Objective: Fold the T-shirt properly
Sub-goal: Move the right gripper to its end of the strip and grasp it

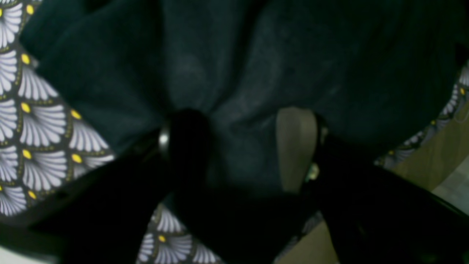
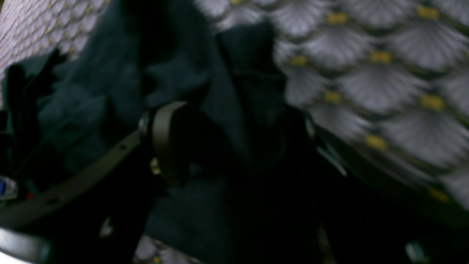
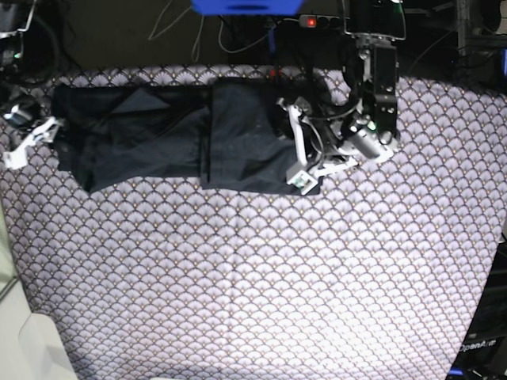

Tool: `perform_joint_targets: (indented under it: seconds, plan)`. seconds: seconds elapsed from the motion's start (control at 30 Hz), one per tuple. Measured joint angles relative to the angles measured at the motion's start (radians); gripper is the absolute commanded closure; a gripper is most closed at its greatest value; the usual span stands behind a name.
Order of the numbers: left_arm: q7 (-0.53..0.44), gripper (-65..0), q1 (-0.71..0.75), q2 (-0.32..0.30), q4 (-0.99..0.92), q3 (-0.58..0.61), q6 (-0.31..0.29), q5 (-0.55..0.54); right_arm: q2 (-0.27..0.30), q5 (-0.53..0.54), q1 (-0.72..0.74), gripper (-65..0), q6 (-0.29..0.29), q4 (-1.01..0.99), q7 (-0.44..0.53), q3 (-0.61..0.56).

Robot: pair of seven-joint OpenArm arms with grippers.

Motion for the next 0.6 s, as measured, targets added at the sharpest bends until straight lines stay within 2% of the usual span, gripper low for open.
perform_joint_targets:
  seconds: [0.13, 0.6]
  plan:
    - [0.000, -35.4, 0.000, 0.001, 0.001, 0.000, 0.000, 0.002, -0.006, 0.003, -0.053, -38.9, 0.001, 0.068, -0.017, -0.002]
    - [0.000, -35.4, -0.003, 0.001, 0.001, 0.000, 0.000, 0.003, 0.013, 0.003, -0.068, -37.7, 0.003, 0.072, -0.021, -0.002]
